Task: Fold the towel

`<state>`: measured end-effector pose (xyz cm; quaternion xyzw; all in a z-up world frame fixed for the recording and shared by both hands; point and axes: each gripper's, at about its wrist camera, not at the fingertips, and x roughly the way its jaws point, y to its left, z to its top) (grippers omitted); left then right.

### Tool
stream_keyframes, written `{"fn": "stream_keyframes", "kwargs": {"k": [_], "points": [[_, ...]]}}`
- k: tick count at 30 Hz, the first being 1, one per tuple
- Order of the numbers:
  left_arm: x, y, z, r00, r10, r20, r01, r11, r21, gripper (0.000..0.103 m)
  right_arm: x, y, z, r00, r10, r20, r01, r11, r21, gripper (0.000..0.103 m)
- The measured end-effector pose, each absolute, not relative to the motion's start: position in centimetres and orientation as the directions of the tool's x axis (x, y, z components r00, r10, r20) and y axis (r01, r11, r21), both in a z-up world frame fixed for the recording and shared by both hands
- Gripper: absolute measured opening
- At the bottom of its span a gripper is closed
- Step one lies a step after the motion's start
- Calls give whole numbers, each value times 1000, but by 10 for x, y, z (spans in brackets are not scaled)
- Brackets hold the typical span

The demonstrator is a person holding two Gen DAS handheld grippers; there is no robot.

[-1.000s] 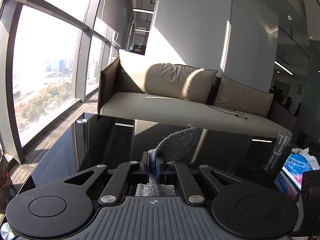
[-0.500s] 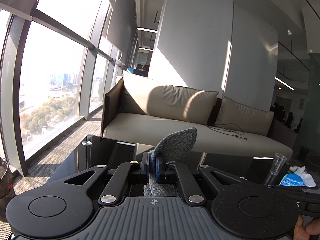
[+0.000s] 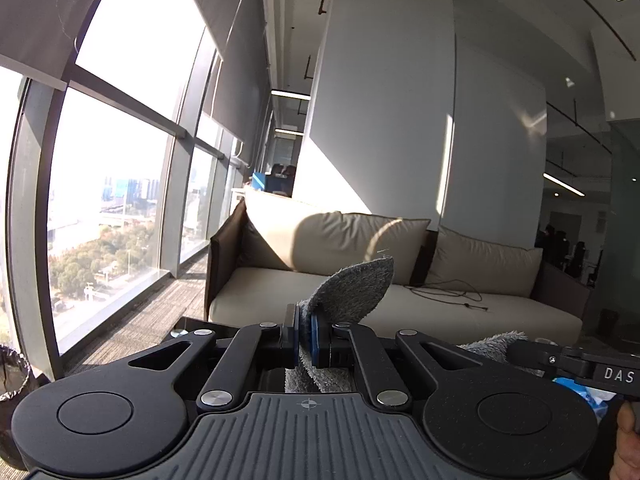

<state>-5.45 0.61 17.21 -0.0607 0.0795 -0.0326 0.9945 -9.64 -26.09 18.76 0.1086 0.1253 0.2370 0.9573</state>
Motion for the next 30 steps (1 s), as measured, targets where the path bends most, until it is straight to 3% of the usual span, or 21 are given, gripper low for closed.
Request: {"fn": "stream_keyframes", "kwargs": {"k": [9,22,30], "points": [[-76,-14,186,987,-64,-148,50,994,-94,5,-118,-270,210,865,462,-195,-416,878,235,3],[-78,-23,145,977,-45,-209,27,996,-90,5,-106,-271,171,855,438,-278,-366,889,275,4],[-43,-20,126,982,27,-188,-34,999,-34,5,-64,-262,145,865,408,-293,-321,898,302,4]]}}
